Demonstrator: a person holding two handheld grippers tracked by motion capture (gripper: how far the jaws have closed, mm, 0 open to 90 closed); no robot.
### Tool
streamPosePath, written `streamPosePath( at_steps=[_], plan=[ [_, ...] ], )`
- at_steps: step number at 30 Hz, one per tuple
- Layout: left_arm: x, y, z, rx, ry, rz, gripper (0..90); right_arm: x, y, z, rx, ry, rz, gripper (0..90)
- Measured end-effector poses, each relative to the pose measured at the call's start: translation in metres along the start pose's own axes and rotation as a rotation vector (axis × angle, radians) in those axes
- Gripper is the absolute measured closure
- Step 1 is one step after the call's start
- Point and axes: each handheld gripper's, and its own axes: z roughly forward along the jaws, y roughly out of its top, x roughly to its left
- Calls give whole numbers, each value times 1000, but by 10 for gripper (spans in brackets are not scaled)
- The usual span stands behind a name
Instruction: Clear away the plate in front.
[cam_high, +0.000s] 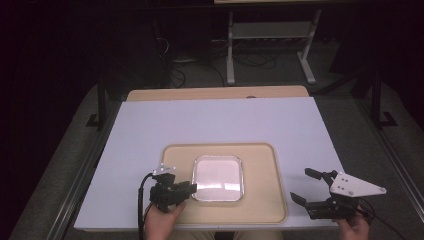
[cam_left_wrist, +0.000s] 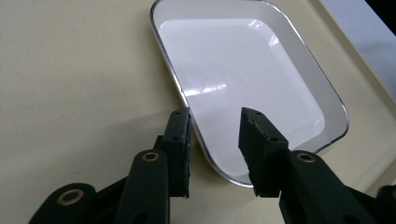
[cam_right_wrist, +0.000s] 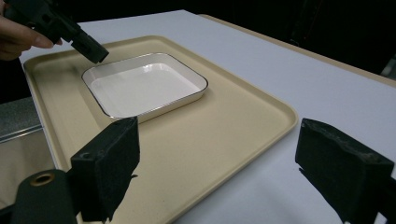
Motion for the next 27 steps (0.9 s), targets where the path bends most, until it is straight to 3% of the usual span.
streamPosePath(
  at_steps=[9, 13, 15, 22, 27],
  plan=[
    [-3, 8, -8, -23, 3, 96, 588, 0, -1, 1, 11, -1, 2, 129],
    [-2, 8, -10, -40, -21, 125, 574, -1, -1, 2, 14, -5, 3, 129],
    [0, 8, -10, -59, -53, 137, 554, -1, -2, 2, 17, -6, 6, 129],
    [3, 7, -12, -72, -65, 185, 531, -1, -3, 4, 32, -10, 9, 129],
    [1, 8, -14, -82, -65, 262, 518, -2, -4, 4, 37, -14, 13, 129]
  ],
)
